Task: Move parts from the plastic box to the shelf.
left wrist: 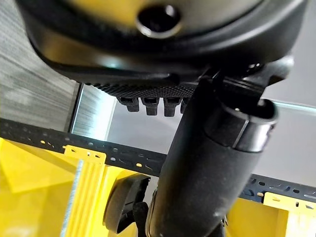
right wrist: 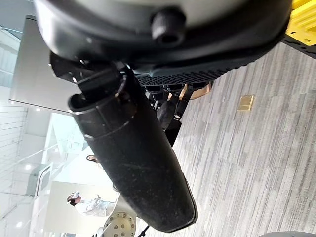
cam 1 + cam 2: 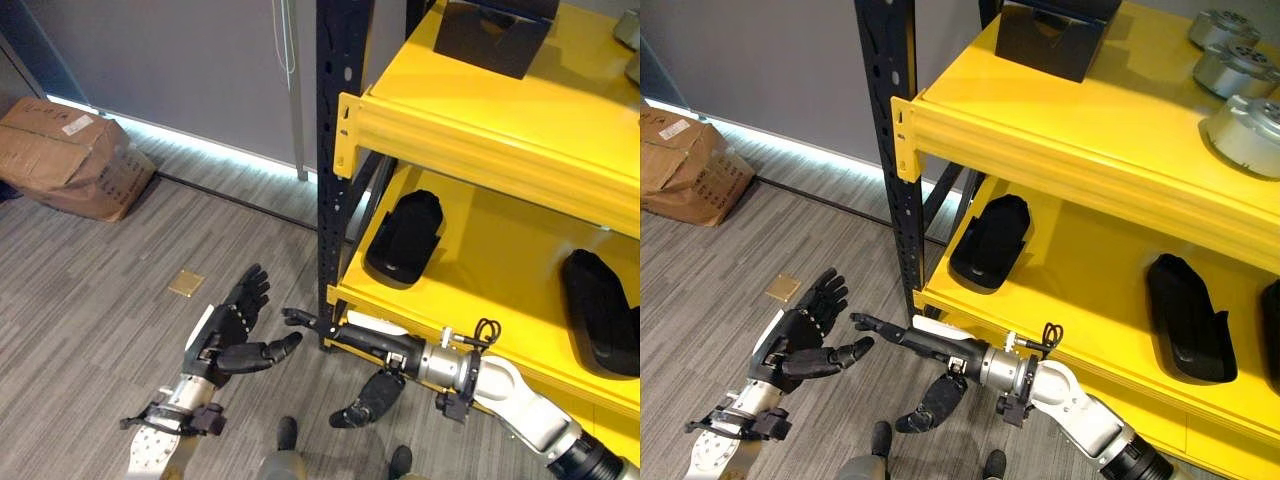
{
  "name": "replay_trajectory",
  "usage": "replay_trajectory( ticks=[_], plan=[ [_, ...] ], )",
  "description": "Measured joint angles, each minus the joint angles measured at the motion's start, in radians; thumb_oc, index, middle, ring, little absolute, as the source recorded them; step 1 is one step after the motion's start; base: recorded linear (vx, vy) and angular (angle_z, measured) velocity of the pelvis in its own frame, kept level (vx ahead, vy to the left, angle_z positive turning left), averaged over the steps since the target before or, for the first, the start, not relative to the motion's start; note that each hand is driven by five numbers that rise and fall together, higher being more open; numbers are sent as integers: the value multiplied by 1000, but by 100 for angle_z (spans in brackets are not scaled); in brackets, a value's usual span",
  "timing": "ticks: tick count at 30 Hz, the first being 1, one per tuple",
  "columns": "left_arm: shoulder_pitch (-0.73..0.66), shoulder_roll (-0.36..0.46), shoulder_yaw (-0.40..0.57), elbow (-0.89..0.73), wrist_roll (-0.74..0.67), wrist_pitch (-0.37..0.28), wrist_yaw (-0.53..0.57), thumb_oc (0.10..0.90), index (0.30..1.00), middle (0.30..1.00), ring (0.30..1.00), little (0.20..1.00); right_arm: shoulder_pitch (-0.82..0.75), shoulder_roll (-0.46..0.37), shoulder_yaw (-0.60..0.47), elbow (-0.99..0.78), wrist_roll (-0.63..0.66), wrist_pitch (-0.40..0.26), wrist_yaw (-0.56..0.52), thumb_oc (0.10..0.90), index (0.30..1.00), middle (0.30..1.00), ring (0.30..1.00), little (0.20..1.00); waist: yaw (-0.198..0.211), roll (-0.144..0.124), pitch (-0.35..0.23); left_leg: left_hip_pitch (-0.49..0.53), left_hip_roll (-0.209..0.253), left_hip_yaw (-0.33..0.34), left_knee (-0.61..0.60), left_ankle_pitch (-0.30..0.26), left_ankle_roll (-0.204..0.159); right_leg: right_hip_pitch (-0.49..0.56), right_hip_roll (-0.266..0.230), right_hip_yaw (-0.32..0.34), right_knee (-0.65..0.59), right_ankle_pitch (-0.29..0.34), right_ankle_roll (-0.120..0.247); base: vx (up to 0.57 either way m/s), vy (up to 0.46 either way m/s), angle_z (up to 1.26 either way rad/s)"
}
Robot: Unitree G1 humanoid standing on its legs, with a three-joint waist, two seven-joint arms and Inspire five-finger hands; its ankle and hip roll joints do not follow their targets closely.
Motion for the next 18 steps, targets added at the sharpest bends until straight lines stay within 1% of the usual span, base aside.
replay_trajectory(
  ticks=[2,3,5,8,10,13,14,18],
  plan=[
    [-1,-1,1,3,0,0,-4,900,1000,1000,1000,1000,-1,12,-2,41,-13,-9,-1,900,1000,1000,1000,1000,1,0,0,3,1,-1,0,0,0,4,1,-2,0,0,0,16,-19,0],
    [-3,-4,2,10,1,0,-14,900,1000,1000,1000,1000,-1,25,-5,86,-41,-10,-7,900,1000,1000,1000,1000,0,0,0,6,0,-2,0,-1,0,7,1,-2,0,-3,1,0,0,0],
    [-3,-4,2,15,1,0,-20,900,1000,1000,1000,1000,-1,22,-5,141,-92,0,-36,900,1000,1000,1000,1000,0,0,0,4,0,-4,0,-1,0,6,1,-4,0,-5,1,0,0,0],
    [-3,-4,3,25,1,0,-19,900,1000,1000,1000,1000,-1,17,-9,225,-185,2,-90,900,1000,1000,1000,1000,1,1,1,4,0,-4,0,-1,1,6,1,-4,0,-6,1,24,2,0],
    [-3,-8,3,25,2,0,-20,900,1000,1000,1000,1000,-1,19,-25,265,-289,-17,-163,900,1000,1000,1000,1000,0,4,3,5,0,-3,0,-2,1,6,1,-4,0,-6,1,35,11,0],
    [-5,-9,3,25,2,0,-19,900,1000,1000,1000,1000,-1,19,-71,265,-339,-34,-225,900,1000,1000,1000,1000,-3,14,9,6,0,-3,0,-1,1,7,1,-4,0,-6,1,0,0,0],
    [-9,-10,3,25,4,0,-19,900,1000,1000,1000,1000,-3,19,-100,262,-360,-46,-259,900,1000,1000,1000,1000,-4,24,15,7,0,-3,0,-2,1,8,1,-4,0,-6,1,0,0,0],
    [-9,-14,5,25,34,-1,-20,900,1000,1000,1000,1000,-2,19,-145,262,-385,-52,-285,900,1000,1000,1000,1000,-3,40,26,7,0,-4,0,2,-5,8,1,-4,0,-6,1,0,0,0]
  ],
)
